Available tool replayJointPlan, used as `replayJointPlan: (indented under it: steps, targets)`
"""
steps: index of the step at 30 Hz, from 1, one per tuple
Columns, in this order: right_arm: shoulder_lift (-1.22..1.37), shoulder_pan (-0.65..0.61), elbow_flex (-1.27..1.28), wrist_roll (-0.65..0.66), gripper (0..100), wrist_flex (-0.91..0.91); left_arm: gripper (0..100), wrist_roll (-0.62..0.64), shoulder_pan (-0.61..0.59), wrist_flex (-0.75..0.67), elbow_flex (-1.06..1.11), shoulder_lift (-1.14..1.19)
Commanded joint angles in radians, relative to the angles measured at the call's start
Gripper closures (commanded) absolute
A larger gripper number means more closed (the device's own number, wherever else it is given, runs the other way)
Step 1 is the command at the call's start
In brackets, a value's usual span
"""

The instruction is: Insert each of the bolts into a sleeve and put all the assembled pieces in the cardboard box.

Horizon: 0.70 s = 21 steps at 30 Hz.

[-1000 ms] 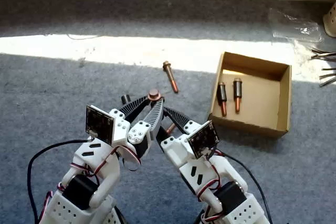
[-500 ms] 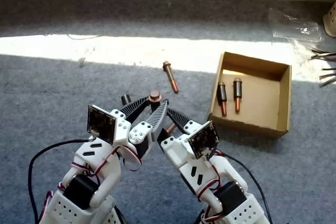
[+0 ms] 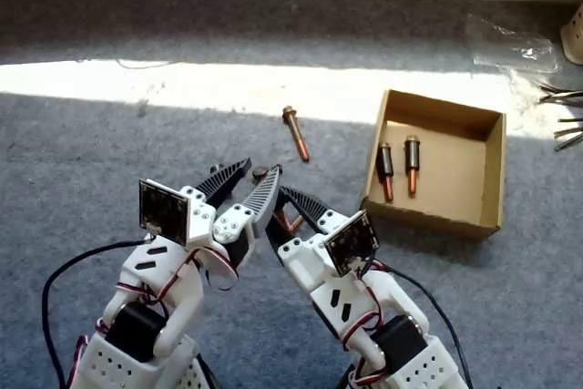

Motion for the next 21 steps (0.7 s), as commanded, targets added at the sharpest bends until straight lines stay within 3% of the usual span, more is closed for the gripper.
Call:
replayJointPlan:
  steps: [1, 21]
  targets:
    - [-0.016, 0.016, 0.140, -0.006, 99.4, -0.004, 86, -0.020, -0.047, -0.006, -0.015, -0.008]
    - [-0.016, 0.018, 0.143, -0.006, 99.4, -0.004, 86, -0.014, -0.094, -0.015, -0.137, -0.042]
